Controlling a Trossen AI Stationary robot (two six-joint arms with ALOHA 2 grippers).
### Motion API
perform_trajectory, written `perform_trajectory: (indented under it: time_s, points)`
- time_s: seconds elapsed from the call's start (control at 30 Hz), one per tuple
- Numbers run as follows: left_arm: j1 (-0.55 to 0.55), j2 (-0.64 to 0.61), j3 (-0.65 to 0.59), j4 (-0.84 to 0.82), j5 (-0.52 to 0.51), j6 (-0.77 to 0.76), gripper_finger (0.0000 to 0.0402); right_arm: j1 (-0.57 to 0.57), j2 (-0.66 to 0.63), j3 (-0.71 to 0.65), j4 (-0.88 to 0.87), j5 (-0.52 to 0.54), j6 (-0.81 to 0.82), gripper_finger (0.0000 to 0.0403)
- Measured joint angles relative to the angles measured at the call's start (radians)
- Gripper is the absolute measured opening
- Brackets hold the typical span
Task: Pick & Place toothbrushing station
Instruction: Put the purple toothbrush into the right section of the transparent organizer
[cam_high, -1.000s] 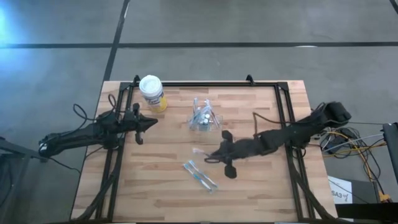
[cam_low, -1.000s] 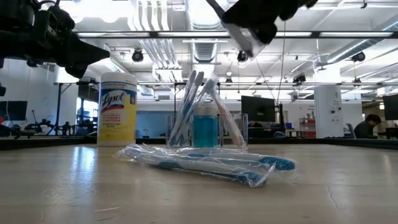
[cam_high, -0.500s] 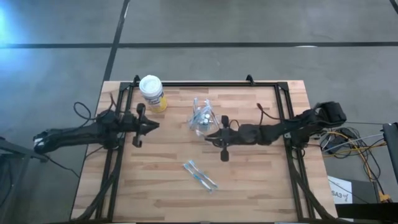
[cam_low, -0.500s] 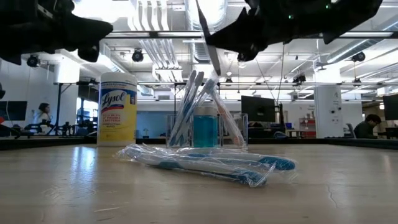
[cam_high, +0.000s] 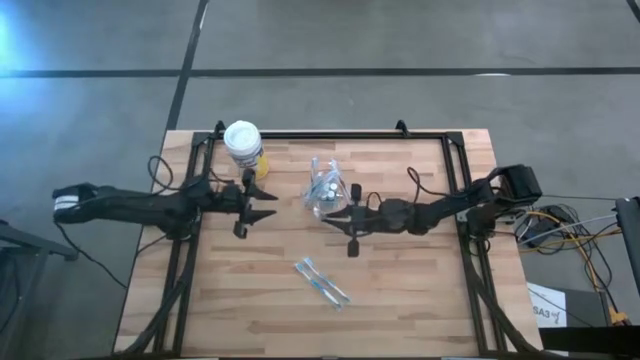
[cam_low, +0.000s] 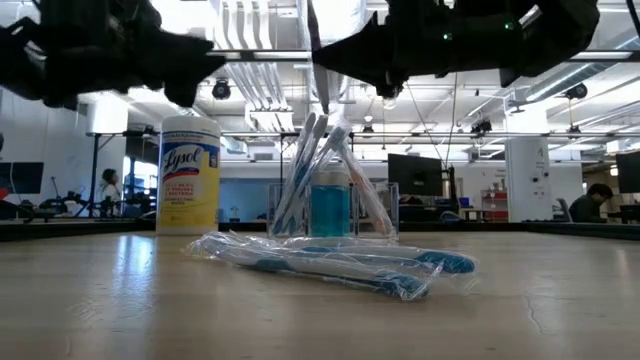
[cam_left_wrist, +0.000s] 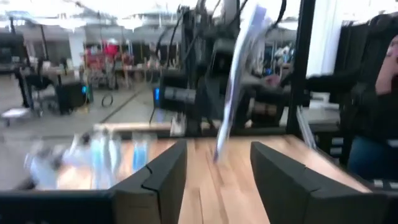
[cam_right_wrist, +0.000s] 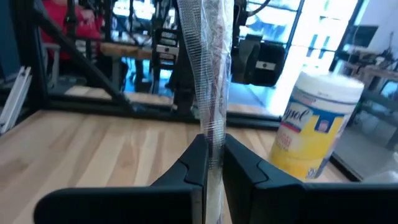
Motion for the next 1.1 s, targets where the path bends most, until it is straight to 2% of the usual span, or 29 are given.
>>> perform_trajectory:
  time_s: [0.2, 0.6, 0.77, 1.1]
  points:
    - [-0.034, 0.174, 0.104, 0.007, 0.025, -0.003, 0.0179, -0.001, 0.052, 0.001, 0.155, 0.000, -0.037, 0.0023]
    - [-0.059, 0.506, 0.306, 0.008, 0.037, 0.004, 0.0179, -0.001, 0.096, 0.036, 0.215, 0.000, -0.041, 0.0023]
    - [-0.073, 0.573, 0.367, 0.016, 0.135, 0.012, 0.0182, -0.001, 0.103, 0.033, 0.240, 0.001, -0.047, 0.0023]
    - [-0.082, 0.612, 0.424, 0.015, 0.126, 0.043, 0.0178, 0.000, 0.103, 0.033, 0.260, 0.004, -0.048, 0.0023]
